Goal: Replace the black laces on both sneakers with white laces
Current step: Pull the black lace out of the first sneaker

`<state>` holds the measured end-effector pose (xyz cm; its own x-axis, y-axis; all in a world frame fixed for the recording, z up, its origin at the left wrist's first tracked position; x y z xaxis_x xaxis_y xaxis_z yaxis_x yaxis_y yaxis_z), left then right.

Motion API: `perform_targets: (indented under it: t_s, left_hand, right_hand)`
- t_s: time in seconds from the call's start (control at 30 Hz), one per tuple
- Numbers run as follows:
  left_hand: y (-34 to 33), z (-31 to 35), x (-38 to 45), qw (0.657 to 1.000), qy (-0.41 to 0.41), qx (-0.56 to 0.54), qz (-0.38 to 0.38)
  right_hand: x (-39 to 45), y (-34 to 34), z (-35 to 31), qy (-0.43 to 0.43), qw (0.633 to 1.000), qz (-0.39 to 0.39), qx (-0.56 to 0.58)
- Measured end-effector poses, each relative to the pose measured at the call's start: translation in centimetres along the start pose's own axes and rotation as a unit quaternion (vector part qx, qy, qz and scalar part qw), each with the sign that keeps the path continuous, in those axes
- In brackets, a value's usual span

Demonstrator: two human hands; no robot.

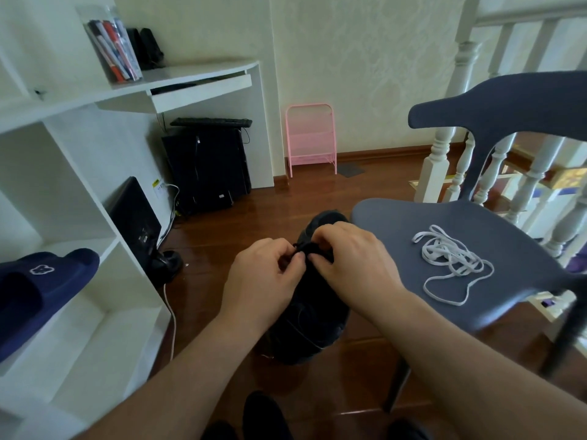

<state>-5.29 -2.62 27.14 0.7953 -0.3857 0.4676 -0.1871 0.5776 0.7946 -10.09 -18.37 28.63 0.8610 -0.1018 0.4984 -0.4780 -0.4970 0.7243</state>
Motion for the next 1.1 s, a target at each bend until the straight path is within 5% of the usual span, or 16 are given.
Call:
perform_targets:
  t_s: [0.3,0.43,0.53,0.67,0.8,1.1]
  left_hand:
    - [0.1,0.5,0.1,0.999,0.043,-0.022,-0.002]
    - [0.8,-1.1,0.7,0.996,0.068,-0.042,0.025]
    - [1.1,-1.5,0.8,0.997,0.06,-0.033,0.033]
    - [1.0,-1.1,0.6,0.999,0.037,-0.01,0.029]
    - [0.8,-0.1,0.2,1.0,0.015,0.001,0.022]
    - [0.3,0.5,-0.2,1.0,0.014,-0.004,0.002]
  right_hand:
    - [-0.5,1.0,-0.8,0.047,0.996,0.077,-0.007]
    - [0.5,3.3,3.8,-0.218,0.956,0.098,0.169]
    - [-0.2,3.0,6.1,-0.297,0.93,-0.019,0.215]
    - [-0.1,2.8,3.0,-0.177,0.947,-0.048,0.264]
    - [-0.1,1.3,0.3,-0.035,0.998,-0.042,0.026]
    - [-0.2,0.5,-0.5,0.039,0.999,-0.008,-0.03]
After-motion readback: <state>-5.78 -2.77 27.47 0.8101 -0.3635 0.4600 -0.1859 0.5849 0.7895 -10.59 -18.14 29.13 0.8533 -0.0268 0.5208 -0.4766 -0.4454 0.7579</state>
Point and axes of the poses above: each hand's wrist, its own x-axis towards the middle knuckle, its own y-axis out of the back of the hand, z = x × y, the point moved 4 cm from there along x, towards the middle knuckle, and after that the axes turned 9 degrees about x, right-handed, at the moved point
